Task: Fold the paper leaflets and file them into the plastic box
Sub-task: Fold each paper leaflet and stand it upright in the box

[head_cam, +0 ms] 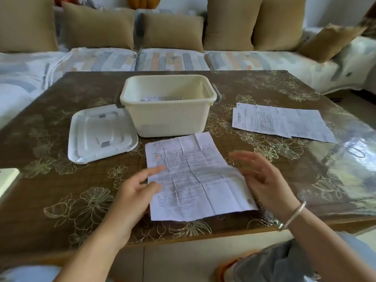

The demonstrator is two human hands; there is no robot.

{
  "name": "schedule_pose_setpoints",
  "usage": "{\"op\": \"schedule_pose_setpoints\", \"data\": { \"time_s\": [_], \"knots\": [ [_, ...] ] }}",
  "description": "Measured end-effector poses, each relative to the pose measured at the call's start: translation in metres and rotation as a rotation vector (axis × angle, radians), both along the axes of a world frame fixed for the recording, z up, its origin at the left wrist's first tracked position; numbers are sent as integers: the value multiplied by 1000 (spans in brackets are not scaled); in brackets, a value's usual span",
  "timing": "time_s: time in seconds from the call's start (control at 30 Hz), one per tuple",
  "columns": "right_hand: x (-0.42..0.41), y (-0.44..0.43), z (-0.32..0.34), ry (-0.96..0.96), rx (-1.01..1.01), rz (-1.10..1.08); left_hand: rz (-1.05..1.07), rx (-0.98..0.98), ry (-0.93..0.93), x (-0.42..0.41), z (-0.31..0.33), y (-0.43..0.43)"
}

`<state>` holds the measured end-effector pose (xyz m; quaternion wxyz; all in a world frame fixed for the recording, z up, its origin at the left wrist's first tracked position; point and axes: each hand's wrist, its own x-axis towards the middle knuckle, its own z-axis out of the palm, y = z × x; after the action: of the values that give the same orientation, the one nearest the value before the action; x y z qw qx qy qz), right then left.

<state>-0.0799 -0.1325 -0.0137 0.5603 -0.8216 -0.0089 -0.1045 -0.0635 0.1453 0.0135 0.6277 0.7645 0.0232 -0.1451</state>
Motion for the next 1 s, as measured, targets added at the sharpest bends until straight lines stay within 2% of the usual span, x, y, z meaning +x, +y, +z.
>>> {"op": "schedule_pose_setpoints", "data": {
  "time_s": [0.07,0.17,0.23,0.27,0.33,0.43,0.5,0.57,0.7,0.77,0.83,1.0],
  "knots": [
    [-3,4,-5,32,29,83,44,-108,95,0,0,1],
    [-3,6,-11,96,99,38,115,-311,249,3,1,7],
    [-1,5,-11,130,123,-21,79,-393,259,4,0,15],
    [0,6,-10,148,128,-36,43,-372,239,2,1,18],
    [1,10,-8,162,130,-43,-11,-144,120,0,-5,21],
    [1,14,-7,156,151,-65,29,266,-211,2,-13,22],
    [2,13,-8,159,153,-106,77,430,-385,5,-15,22],
    [3,14,-8,151,106,-139,125,526,-473,9,-15,20],
    [7,23,-9,134,-16,-209,153,808,-536,18,-21,14],
    [10,25,-13,115,-186,-260,174,915,-533,20,-26,10],
    [11,27,-16,75,-347,-290,184,982,-527,21,-31,8],
    [8,31,-18,1,-488,-289,208,1041,-563,22,-38,7]
  ]
}}
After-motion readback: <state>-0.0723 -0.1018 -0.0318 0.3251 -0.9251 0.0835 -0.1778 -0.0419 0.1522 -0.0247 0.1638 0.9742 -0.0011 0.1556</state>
